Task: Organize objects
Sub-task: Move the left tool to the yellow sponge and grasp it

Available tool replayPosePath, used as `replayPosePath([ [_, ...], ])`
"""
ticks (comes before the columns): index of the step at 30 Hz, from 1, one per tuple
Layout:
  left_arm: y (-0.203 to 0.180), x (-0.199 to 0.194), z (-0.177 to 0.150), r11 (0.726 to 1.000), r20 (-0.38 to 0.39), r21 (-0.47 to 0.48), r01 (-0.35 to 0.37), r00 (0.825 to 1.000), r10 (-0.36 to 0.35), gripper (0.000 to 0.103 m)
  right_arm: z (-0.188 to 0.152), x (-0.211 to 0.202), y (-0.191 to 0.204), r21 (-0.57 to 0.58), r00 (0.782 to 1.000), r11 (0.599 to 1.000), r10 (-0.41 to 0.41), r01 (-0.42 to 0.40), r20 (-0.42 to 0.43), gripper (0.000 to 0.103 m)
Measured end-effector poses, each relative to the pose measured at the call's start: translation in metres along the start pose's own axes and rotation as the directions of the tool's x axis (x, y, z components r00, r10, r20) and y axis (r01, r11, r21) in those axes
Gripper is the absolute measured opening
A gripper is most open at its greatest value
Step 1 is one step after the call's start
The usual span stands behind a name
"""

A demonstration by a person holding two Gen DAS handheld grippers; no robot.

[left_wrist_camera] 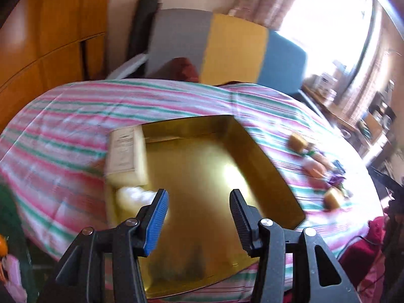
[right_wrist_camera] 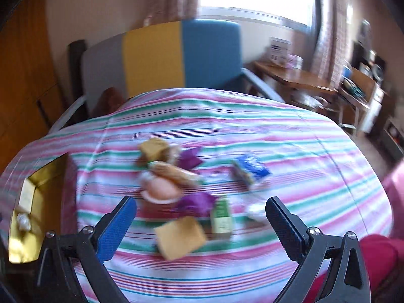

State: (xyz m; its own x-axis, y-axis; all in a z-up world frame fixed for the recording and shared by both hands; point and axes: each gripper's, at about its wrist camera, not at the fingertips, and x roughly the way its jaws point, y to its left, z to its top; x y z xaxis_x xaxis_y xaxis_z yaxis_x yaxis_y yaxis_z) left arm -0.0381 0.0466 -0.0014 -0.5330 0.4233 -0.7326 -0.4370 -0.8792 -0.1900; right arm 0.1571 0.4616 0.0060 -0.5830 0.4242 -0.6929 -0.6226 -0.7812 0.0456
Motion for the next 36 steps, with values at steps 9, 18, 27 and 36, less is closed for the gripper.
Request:
replayPosePath([
  [9,-0.12,0.034,0.015,0.937,-0.132,0.254,0.241,0.968,-0.213,0.051,-0.021,0.023,-0.097,0.319,0.999,0.948,0.021,-0.006,-0.043,0.103],
  [18,-0.244,0.092,-0.011,0.796,-0.296,0.46,0.394,0.913,-0.282,0.051,-0.028,0.024,-0.112,0.422,0.989,0.897,0.147,-0.134,0.002,0.103],
  [27,-0.314,0.145,-0.029,0.708,-0.378,0.558,0.433,0.892,-0.247,0.077,-0.029,0.023,-0.116,0.424,0.983,0.888,0.185,-0.175,0.017,0.103],
  [36,-0.341,0.196,-0.034,0.705,-0.419,0.566,0.428,0.885,-0.201,0.057,-0.03,0.025,-0.117,0.435,0.98,0.881,0.199,-0.189,0.023,0.103],
])
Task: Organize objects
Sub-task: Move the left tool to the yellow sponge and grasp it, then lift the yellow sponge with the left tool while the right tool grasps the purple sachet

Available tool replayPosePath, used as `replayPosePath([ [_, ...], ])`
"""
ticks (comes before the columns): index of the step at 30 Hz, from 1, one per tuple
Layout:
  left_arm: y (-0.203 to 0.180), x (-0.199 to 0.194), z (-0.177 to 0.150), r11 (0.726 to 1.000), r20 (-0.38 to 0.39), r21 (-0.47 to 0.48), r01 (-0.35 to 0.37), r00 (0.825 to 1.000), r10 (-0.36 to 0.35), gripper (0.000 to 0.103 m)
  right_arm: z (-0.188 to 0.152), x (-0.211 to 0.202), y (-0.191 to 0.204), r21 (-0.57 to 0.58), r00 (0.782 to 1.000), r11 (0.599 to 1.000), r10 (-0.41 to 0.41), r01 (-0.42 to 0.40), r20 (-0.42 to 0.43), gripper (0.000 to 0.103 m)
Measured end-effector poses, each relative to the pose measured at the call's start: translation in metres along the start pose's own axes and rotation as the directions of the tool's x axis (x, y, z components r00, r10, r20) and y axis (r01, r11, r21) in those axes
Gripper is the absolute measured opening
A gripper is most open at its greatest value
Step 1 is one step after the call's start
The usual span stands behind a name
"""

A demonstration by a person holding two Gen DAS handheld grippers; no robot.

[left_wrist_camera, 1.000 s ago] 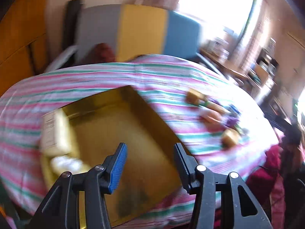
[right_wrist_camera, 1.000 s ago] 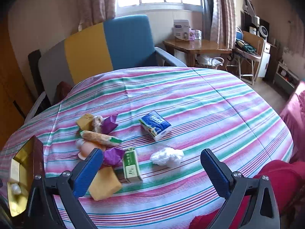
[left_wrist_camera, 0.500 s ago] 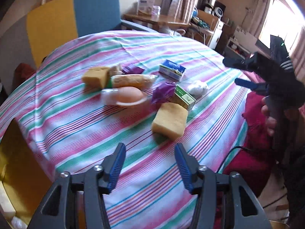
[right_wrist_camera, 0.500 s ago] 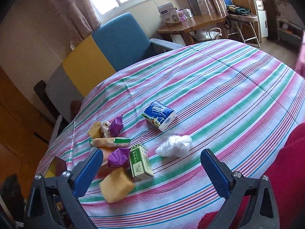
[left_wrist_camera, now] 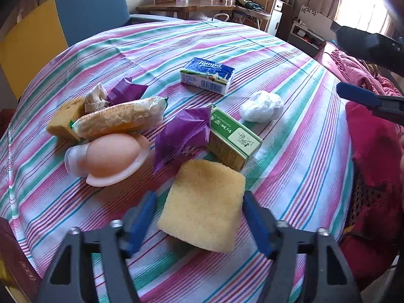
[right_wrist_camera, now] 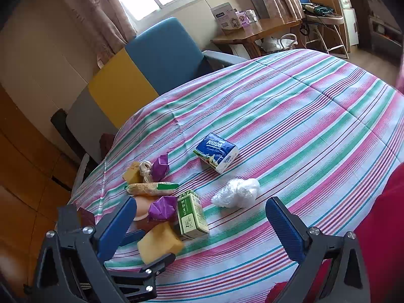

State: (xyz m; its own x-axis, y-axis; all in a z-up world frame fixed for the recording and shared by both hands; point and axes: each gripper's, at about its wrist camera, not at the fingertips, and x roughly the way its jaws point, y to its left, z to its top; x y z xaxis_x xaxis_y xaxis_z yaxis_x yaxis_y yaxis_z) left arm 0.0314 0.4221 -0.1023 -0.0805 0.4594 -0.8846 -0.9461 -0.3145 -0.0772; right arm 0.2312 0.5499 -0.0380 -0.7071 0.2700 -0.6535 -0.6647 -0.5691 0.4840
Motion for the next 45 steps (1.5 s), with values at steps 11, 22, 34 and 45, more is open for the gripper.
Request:
replayPosePath([
  [11,0.018,-0.044,-0.07,0.992,0.109,-0.121,0.023,0.994,-0.009,0.054,0.001,0.003,-0.002,0.013,1.0,1.0,-0.025,0.025,-0.015,0.103],
  [22,0.02,-0.05,-0.11,0.984,0.158,-0.176,0.038,0.987,-0.01,0.053,0.0,0.01,-0.001,0.007,0.996,0.998,-0.069,0.069,-0.059,0.099],
  [34,0.01,-0.046,-0.118,0.992,0.186,-0.126,-0.014,0.982,0.038,0.052,-0.001,0.019,-0.013,0.088,0.989,0.991,-0.092,0.102,-0.115,0.089],
  [45,0.014,-0.048,-0.123,0.99,0.197,-0.14,0.014,0.98,0.014,0.052,0.004,0.038,0.012,-0.03,0.957,0.976,-0.216,0.214,-0.193,0.051],
])
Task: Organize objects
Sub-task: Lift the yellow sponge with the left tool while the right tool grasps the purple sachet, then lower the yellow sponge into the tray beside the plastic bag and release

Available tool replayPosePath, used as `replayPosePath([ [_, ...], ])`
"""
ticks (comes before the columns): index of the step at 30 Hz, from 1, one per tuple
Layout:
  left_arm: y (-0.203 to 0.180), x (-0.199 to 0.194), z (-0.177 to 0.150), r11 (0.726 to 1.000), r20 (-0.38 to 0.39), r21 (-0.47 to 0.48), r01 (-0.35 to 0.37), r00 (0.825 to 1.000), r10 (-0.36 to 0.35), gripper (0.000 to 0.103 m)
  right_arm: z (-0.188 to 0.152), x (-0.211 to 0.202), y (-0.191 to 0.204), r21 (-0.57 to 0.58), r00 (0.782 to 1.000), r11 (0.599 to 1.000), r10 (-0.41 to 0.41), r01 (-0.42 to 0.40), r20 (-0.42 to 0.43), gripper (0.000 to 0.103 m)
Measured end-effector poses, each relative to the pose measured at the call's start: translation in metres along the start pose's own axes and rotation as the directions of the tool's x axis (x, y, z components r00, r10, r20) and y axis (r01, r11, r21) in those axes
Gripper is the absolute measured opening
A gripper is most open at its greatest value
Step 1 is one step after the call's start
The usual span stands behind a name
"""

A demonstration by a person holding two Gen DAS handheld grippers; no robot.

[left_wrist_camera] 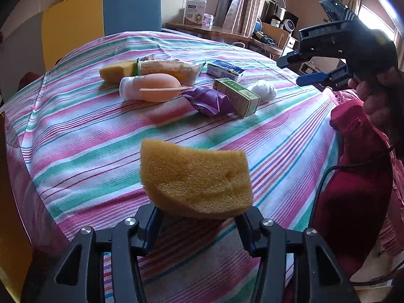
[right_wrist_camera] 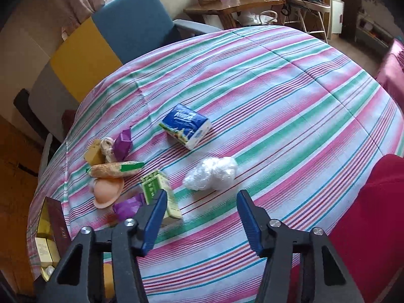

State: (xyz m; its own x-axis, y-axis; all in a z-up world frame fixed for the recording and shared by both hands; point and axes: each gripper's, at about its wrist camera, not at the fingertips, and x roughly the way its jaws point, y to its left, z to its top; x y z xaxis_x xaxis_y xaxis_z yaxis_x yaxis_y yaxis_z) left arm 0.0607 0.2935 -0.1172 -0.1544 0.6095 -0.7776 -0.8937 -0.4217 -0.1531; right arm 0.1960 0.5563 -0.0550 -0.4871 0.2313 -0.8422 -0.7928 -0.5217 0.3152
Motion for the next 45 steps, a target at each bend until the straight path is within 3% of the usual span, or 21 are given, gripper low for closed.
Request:
replayPosePath([
  [4,0.001,-0.001,-0.001,1.0,0.002,-0.005,0.005,1.0,-0.005,0.052,-0.007,0.006,0.048,-0.146,0.997,0.987,0.068,-0.072,-0.035,0.048],
  [7,0.002,-0.002,-0.002,1.0,0.002,-0.012,0.013,1.0,-0.013,0.052,-0.016,0.02,0.09,-0.284,0.989,0.949,0.112,-0.136,-0.099,0.048],
  [10,0.004,-0.002,-0.002,1.0,0.003,-0.019,0.019,1.0,-0.019,0.052,-0.024,0.038,0.119,-0.386,0.988,0.915,0.071,-0.119,-0.136,0.059],
  [12,0.004,-0.002,-0.002,1.0,0.004,-0.022,0.021,1.0,-0.021,0.052,-0.028,0.053,0.131,-0.424,0.986,0.9,0.039,-0.106,-0.164,0.073],
  [14,0.005,-0.002,-0.002,0.999,0.005,-0.024,0.026,1.0,-0.026,0.052,-0.03,0.067,0.137,-0.45,0.984,0.889,0.005,-0.087,-0.179,0.077],
  [17,0.006,-0.002,-0.001,0.999,0.005,-0.032,0.033,0.999,-0.033,0.052,-0.035,0.088,0.143,-0.502,0.98,0.864,-0.07,-0.033,-0.185,0.071],
  [20,0.006,-0.002,-0.001,0.999,0.006,-0.032,0.034,0.999,-0.034,0.052,-0.041,0.107,0.137,-0.542,0.971,0.84,-0.157,0.034,-0.182,0.041],
  [25,0.004,0.0,-0.002,0.999,0.007,-0.026,0.021,1.0,-0.02,0.052,-0.041,0.103,0.119,-0.509,0.984,0.861,-0.089,-0.003,-0.157,0.04],
  [31,-0.001,-0.011,0.002,1.0,-0.007,-0.009,-0.011,1.0,0.011,0.051,-0.043,0.102,0.117,-0.528,0.984,0.849,-0.087,-0.007,-0.155,0.04],
  [37,-0.009,-0.072,0.01,1.0,0.098,0.018,0.016,0.995,-0.018,0.051,-0.044,0.1,0.116,-0.545,0.985,0.838,-0.093,-0.003,-0.148,0.04],
  [42,0.029,-0.134,0.005,0.994,0.158,-0.104,-0.018,0.987,0.034,0.051,-0.047,0.096,0.115,-0.559,0.985,0.829,-0.101,0.008,-0.137,0.04],
  [45,0.074,-0.166,-0.007,0.961,0.132,-0.255,-0.109,0.98,0.146,0.051,-0.049,0.093,0.113,-0.565,0.986,0.825,-0.105,0.013,-0.132,0.04],
])
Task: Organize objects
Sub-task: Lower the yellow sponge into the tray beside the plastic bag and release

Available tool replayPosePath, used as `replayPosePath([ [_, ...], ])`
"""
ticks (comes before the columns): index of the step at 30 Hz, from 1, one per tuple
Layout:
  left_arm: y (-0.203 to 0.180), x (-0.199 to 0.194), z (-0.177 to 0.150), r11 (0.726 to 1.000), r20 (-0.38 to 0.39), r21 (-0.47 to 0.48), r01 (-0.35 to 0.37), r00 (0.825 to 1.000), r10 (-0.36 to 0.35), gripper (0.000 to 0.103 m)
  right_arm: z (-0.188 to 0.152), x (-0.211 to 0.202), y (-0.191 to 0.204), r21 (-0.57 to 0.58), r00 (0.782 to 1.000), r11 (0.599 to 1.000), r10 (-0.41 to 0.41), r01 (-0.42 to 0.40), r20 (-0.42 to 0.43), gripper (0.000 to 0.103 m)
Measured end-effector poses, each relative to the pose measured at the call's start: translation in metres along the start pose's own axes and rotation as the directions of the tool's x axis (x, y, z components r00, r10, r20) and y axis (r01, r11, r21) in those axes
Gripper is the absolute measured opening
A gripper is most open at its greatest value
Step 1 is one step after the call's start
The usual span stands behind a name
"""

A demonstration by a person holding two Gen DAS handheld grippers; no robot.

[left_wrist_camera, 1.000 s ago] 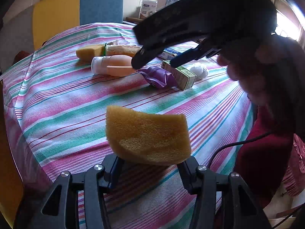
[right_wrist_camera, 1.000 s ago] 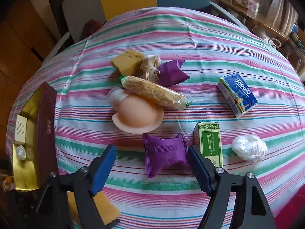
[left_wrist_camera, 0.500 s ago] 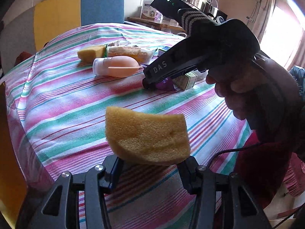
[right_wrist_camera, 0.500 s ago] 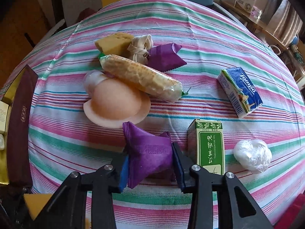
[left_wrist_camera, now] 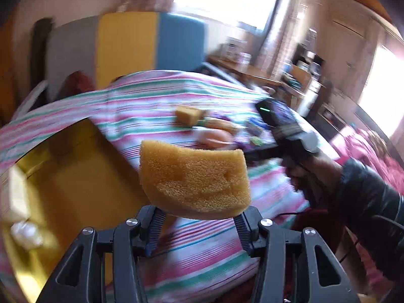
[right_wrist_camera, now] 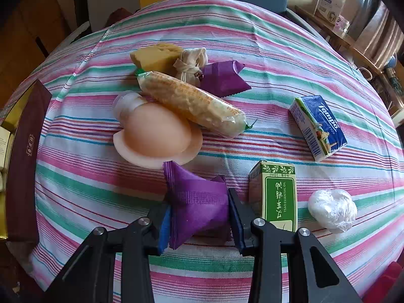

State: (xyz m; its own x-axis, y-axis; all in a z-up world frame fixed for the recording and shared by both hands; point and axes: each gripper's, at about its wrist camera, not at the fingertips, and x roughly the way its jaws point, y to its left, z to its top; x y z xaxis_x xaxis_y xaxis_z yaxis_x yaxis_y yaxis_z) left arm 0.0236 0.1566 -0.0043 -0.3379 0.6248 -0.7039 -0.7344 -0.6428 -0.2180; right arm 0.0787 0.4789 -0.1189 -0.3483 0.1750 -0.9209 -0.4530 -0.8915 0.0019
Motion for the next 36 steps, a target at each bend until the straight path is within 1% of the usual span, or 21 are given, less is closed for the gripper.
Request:
replayPosePath([
  [2,0.038,-0.009,-0.001,0.99,-0.034,-0.111,-0.084,0.996,0.081,0.051,-0.003,-0.002,-0.001,-0.006,1.0,1.0,-0.002,0.002,0.001,0.04],
  [3,0.061,-0.015,-0.004,0.975,-0.054,-0.183,-0.125,0.992,0.117,0.051,-0.004,-0.003,-0.002,-0.01,1.0,1.0,-0.005,0.005,0.002,0.04],
  [4,0.083,-0.019,-0.007,0.954,-0.082,-0.253,-0.162,0.986,0.146,0.051,-0.004,-0.004,-0.001,-0.011,1.0,1.0,-0.008,0.008,0.002,0.04],
  [6,0.116,-0.026,-0.019,0.911,-0.118,-0.351,-0.215,0.976,0.185,0.051,-0.006,-0.003,0.001,-0.009,1.0,1.0,-0.007,0.007,0.003,0.04],
  [7,0.13,-0.03,-0.027,0.887,-0.137,-0.391,-0.245,0.969,0.207,0.051,-0.005,-0.002,0.001,-0.009,1.0,1.0,-0.007,0.007,0.003,0.04],
  [10,0.158,-0.028,-0.041,0.84,-0.201,-0.448,-0.305,0.95,0.238,0.051,-0.005,-0.002,0.003,-0.009,1.0,1.0,-0.009,0.009,0.003,0.04],
  [13,0.168,-0.025,-0.051,0.821,-0.241,-0.457,-0.342,0.936,0.256,0.052,0.0,0.001,0.005,-0.007,1.0,1.0,-0.005,0.005,0.001,0.04],
  [16,0.172,-0.019,-0.056,0.802,-0.273,-0.479,-0.358,0.929,0.251,0.053,0.005,0.005,0.007,-0.006,1.0,1.0,-0.006,0.006,0.0,0.04],
  [20,0.173,-0.015,-0.063,0.794,-0.3,-0.463,-0.393,0.913,0.277,0.055,0.006,0.005,0.007,-0.006,1.0,1.0,-0.006,0.006,0.0,0.04],
  [22,0.174,-0.013,-0.065,0.784,-0.314,-0.448,-0.429,0.897,0.311,0.061,0.006,0.005,0.007,-0.005,1.0,1.0,-0.005,0.005,0.0,0.04],
  [23,0.175,-0.014,-0.064,0.785,-0.308,-0.454,-0.423,0.9,0.307,0.062,0.006,0.006,0.007,-0.004,1.0,1.0,-0.004,0.004,-0.001,0.04],
  [24,0.175,-0.016,-0.064,0.787,-0.295,-0.461,-0.41,0.907,0.3,0.067,0.007,0.006,0.006,0.0,1.0,1.0,-0.002,0.002,-0.002,0.04],
  [25,0.176,-0.018,-0.062,0.787,-0.286,-0.46,-0.411,0.908,0.306,0.073,0.007,0.006,0.006,0.003,1.0,1.0,0.0,0.0,-0.002,0.04],
  [27,0.177,-0.021,-0.057,0.786,-0.259,-0.457,-0.417,0.907,0.331,0.074,0.007,0.006,0.005,0.002,1.0,1.0,-0.002,0.002,-0.002,0.04],
  [29,0.177,-0.029,-0.054,0.776,-0.233,-0.447,-0.446,0.895,0.38,0.074,0.007,0.005,0.007,-0.004,1.0,1.0,-0.01,0.01,-0.002,0.04],
  [32,0.172,-0.039,-0.053,0.774,-0.198,-0.413,-0.479,0.877,0.438,0.074,0.006,0.005,0.007,-0.008,1.0,1.0,-0.016,0.016,-0.003,0.04],
  [33,0.17,-0.043,-0.053,0.771,-0.185,-0.404,-0.492,0.87,0.458,0.074,0.006,0.004,0.007,-0.009,1.0,1.0,-0.017,0.017,-0.005,0.04],
  [34,0.168,-0.047,-0.052,0.767,-0.168,-0.39,-0.509,0.859,0.485,0.074,0.005,0.003,0.008,-0.011,1.0,1.0,-0.018,0.017,-0.008,0.04],
  [36,0.165,-0.053,-0.052,0.76,-0.141,-0.379,-0.528,0.845,0.516,0.074,0.002,0.001,0.011,-0.02,1.0,1.0,-0.019,0.019,-0.016,0.039],
])
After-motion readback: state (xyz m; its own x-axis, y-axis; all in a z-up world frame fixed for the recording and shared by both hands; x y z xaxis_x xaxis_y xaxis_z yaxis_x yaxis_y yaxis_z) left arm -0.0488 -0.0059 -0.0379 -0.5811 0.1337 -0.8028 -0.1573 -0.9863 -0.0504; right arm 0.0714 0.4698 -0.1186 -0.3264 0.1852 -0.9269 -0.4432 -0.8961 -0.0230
